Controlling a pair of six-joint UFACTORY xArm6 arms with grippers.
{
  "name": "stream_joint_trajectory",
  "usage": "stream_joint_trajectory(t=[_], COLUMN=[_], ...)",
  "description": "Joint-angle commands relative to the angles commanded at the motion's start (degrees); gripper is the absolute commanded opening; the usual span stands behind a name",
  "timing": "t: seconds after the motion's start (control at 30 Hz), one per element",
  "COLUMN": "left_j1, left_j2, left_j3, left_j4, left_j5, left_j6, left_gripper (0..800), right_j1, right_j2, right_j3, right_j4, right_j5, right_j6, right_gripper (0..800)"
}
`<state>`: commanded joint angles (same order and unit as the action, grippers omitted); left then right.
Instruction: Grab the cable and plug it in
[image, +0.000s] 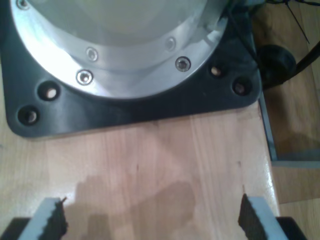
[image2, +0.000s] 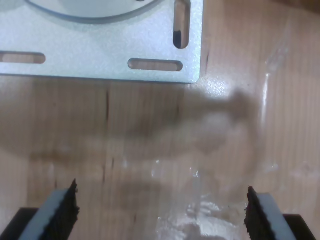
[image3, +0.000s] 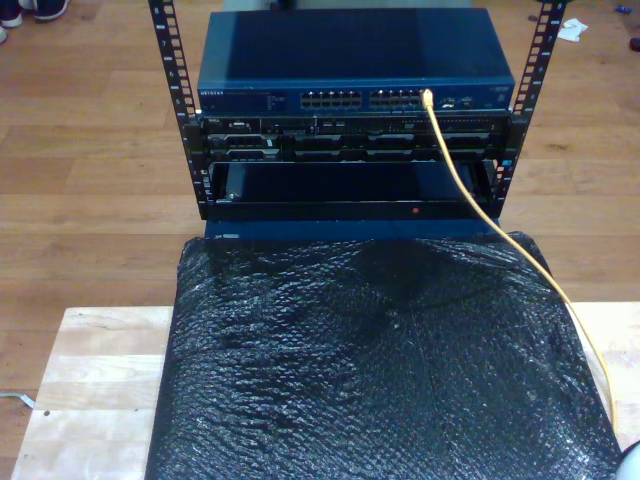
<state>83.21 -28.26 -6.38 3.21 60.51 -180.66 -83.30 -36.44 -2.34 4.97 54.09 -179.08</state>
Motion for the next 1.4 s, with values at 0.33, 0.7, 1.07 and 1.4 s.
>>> stream_joint_trajectory(t=[0.33,0.7,1.07,1.4], left_j1=[0.1,0.0,0.0,0.0], left_j2=[0.0,0.0,0.0,0.0], left_j3=[0.0,0.0,0.0,0.0], left_j4=[0.0,0.0,0.0,0.0], left_j5=[0.0,0.0,0.0,0.0], left_j6=[0.0,0.1,0.1,0.0], left_gripper=[800,800,800,800], right_j1=[-2.9,-2.9,-2.9,-2.9], right_j2=[-0.2,-0.3,-0.3,-0.3], right_j3=[1.1,1.4,1.4,1.4], right_j4=[0.4,0.4,0.4,0.3], right_j5=[-1.5,-2.0,-2.0,-2.0], right_j6=[-5.1,-5.1,-5.1,-5.1], right_gripper=[793,793,793,793])
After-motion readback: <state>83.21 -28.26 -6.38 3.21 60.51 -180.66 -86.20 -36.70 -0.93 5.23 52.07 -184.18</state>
